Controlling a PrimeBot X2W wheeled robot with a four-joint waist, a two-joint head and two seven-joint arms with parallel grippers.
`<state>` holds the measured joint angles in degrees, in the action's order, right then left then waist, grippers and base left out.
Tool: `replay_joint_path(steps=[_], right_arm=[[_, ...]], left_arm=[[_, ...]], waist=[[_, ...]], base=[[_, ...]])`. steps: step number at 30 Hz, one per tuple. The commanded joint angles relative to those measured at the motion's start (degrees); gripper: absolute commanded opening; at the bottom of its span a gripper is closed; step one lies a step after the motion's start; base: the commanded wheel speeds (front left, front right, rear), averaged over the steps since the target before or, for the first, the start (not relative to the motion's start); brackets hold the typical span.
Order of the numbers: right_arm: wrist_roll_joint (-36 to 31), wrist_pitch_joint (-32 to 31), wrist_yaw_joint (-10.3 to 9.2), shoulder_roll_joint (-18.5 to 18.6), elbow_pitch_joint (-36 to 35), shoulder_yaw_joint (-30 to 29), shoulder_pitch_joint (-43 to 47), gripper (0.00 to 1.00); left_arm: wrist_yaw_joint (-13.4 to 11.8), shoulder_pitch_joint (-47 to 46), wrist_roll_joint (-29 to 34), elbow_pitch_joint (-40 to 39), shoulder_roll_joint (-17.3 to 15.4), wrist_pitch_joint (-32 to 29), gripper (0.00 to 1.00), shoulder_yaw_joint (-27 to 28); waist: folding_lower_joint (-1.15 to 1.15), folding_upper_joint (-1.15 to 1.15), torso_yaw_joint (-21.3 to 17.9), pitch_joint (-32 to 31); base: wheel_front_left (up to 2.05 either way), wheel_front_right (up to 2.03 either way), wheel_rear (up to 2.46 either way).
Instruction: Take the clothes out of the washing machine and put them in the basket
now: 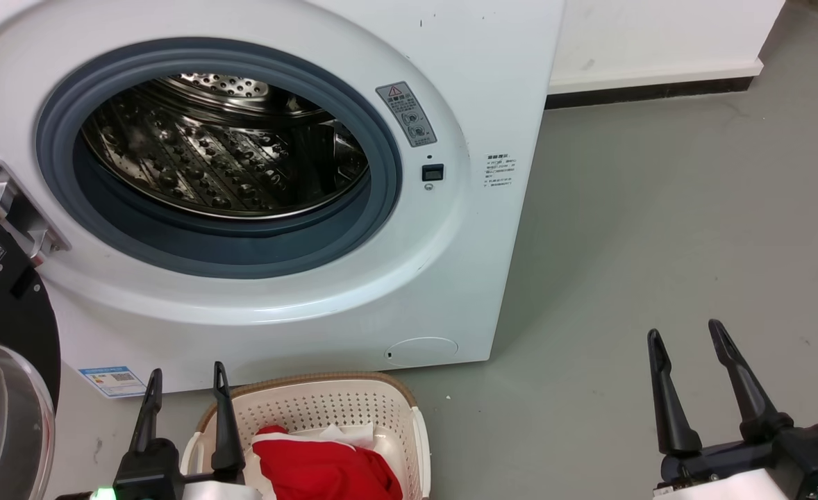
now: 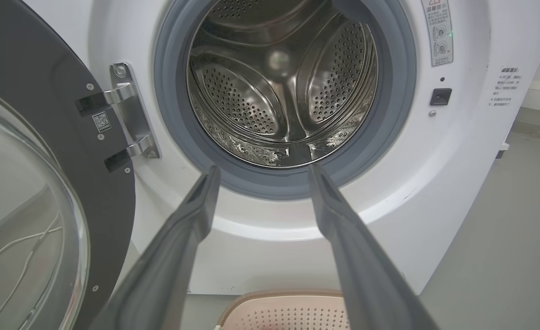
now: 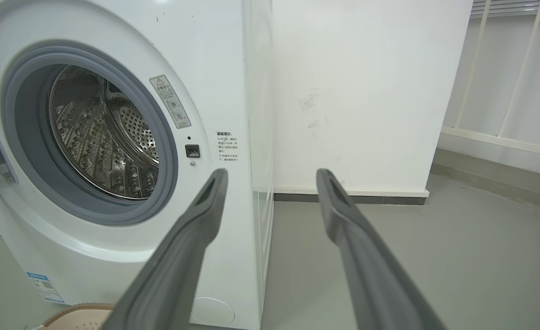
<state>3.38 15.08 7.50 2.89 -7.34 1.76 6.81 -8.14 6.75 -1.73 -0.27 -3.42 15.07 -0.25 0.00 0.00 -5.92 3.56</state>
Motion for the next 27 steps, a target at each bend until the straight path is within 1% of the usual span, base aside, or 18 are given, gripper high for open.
replay_joint_path(steps=[1, 21, 22, 27], right_arm=[[-0.4, 0.1, -0.02, 0.0, 0.2, -0.1, 0.5, 1.00], [-0.7, 0.1, -0.02, 0.0, 0.5, 0.0, 0.9, 1.00], [-0.4, 0.0, 0.00, 0.0, 0.5, -0.1, 0.5, 0.00], [-0.3, -0.1, 0.00, 0.0, 2.7, 0.2, 0.8, 0.00]], left_arm=[[-0.1, 0.3, 0.2, -0.2, 0.0, 0.1, 1.00, -0.1], [0.1, 0.7, 0.3, 0.1, 0.5, 0.1, 1.00, 0.1], [0.0, 0.7, 0.0, 0.3, 0.4, 0.0, 0.00, 0.2], [0.1, 1.3, -0.2, 2.5, 0.4, 0.0, 0.00, 0.1]], waist=[[0.00, 0.00, 0.0, -0.1], [0.00, 0.00, 0.5, -0.9], [0.00, 0.00, 0.5, -0.9], [0.00, 0.00, 0.5, -0.9]], base=[[0.00, 0.00, 0.00], [0.00, 0.00, 0.00], [0.00, 0.00, 0.00], [0.00, 0.00, 0.00]])
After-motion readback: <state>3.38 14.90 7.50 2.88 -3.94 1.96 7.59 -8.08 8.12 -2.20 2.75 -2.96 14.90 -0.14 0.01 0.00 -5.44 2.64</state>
